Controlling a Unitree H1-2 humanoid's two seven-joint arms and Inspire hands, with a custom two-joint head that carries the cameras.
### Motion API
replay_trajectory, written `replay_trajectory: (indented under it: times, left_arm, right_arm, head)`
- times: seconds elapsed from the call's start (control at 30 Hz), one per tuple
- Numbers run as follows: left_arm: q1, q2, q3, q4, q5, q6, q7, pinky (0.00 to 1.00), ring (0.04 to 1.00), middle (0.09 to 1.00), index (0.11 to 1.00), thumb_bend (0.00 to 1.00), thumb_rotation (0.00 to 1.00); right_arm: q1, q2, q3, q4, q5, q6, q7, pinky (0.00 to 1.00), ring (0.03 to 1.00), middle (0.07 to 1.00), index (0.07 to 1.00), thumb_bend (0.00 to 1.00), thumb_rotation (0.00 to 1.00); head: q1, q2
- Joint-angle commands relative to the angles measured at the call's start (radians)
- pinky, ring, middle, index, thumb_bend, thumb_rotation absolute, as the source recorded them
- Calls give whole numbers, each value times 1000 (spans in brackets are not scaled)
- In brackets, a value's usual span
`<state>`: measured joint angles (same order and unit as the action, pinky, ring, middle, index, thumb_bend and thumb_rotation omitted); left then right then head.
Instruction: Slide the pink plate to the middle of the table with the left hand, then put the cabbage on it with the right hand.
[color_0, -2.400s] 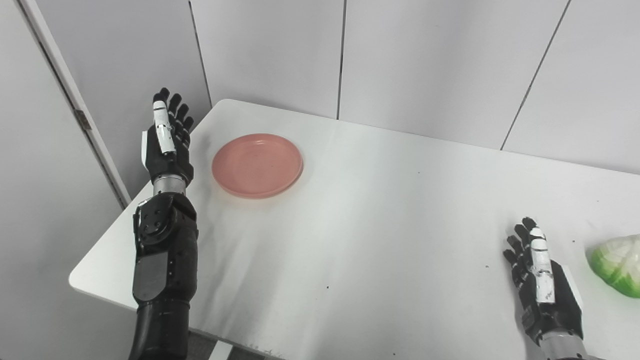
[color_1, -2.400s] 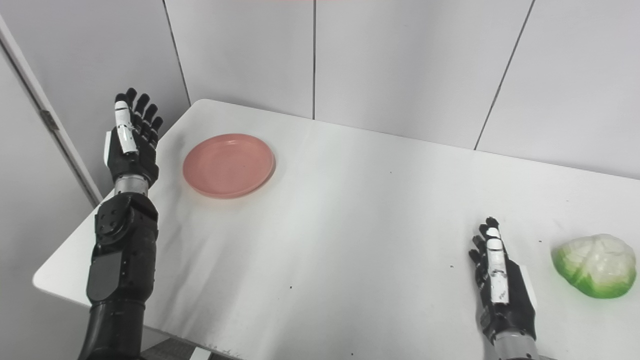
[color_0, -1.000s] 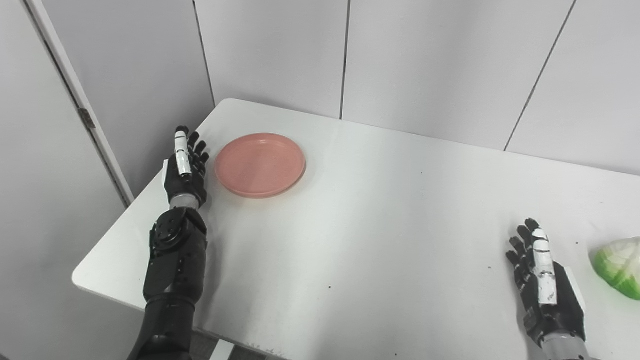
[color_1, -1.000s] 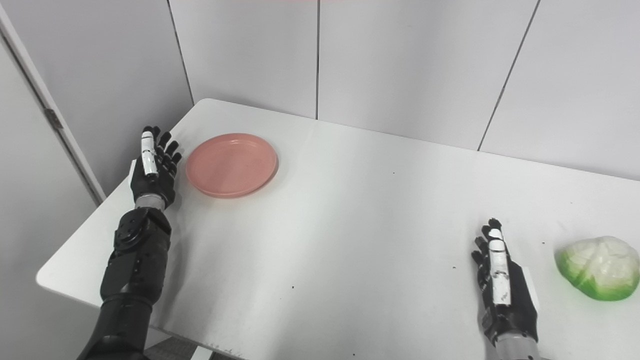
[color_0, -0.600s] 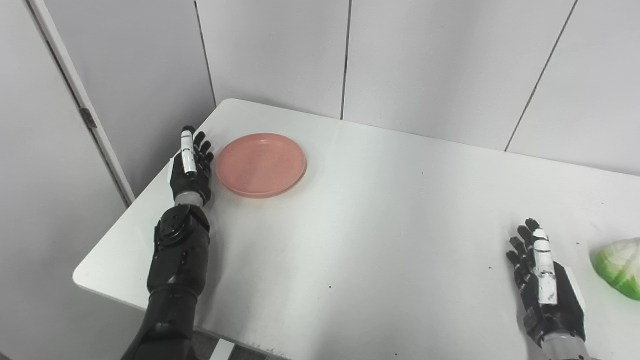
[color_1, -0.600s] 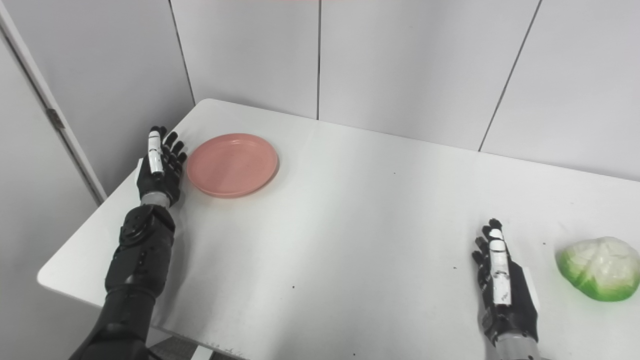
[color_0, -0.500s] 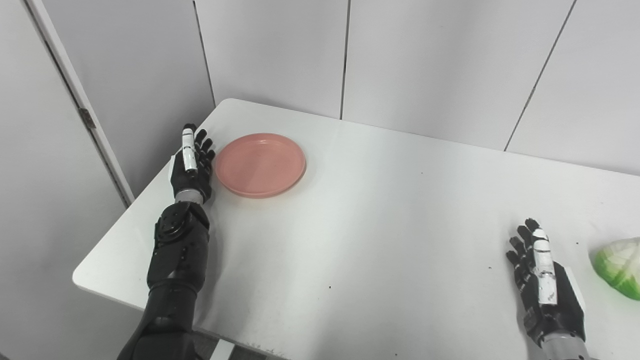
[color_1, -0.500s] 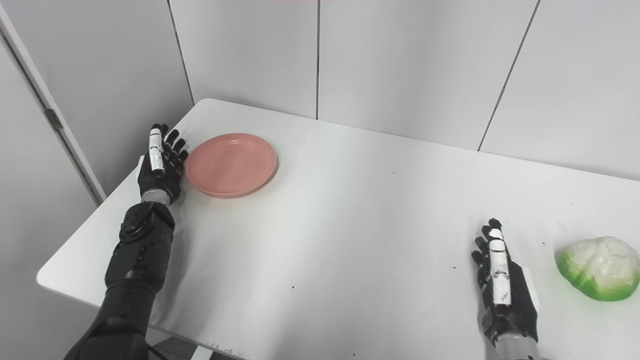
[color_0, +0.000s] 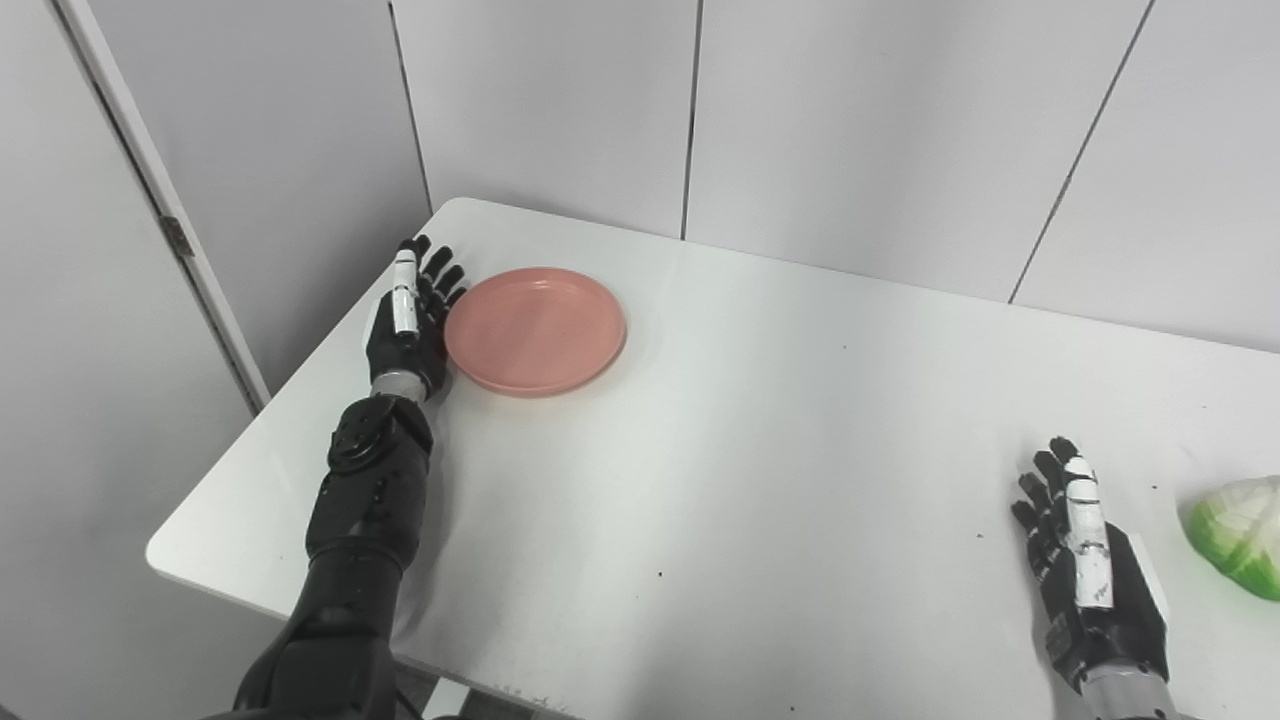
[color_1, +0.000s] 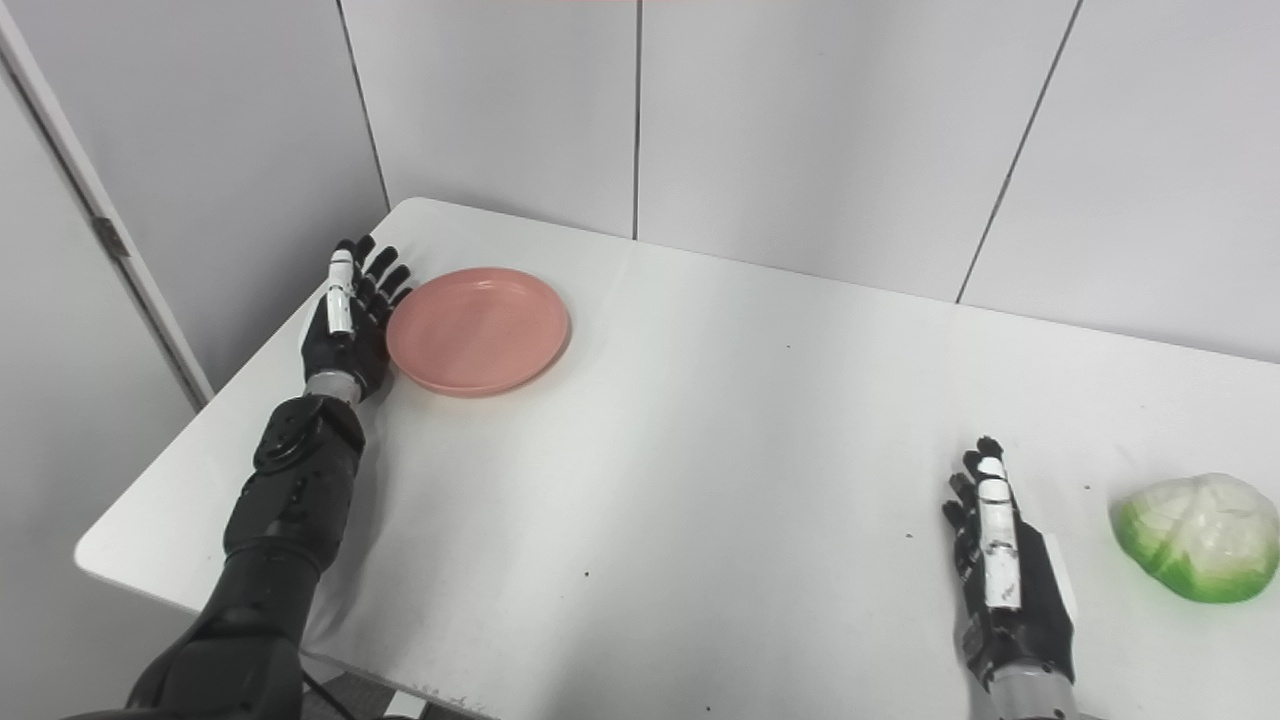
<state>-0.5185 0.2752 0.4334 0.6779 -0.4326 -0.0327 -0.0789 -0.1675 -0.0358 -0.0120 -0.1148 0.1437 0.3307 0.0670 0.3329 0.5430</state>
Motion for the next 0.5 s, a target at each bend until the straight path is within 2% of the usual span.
replay_trajectory:
  times: [0.0, 0.47]
  left_arm:
    - [-15, -3, -14, 23, -7, 18, -18, 923, 925, 926, 929, 357, 1000]
    - [-20, -42, -106, 8, 13, 64, -49, 887, 907, 917, 912, 361, 1000]
  right_arm:
    - [-24, 4, 6, -1, 5, -42, 16, 1000, 1000, 1000, 1000, 209, 1000]
    - [-23, 17, 11, -10, -11, -38, -2, 1000, 1000, 1000, 1000, 213, 1000]
  head:
    - [-2, 0]
    - [-38, 5]
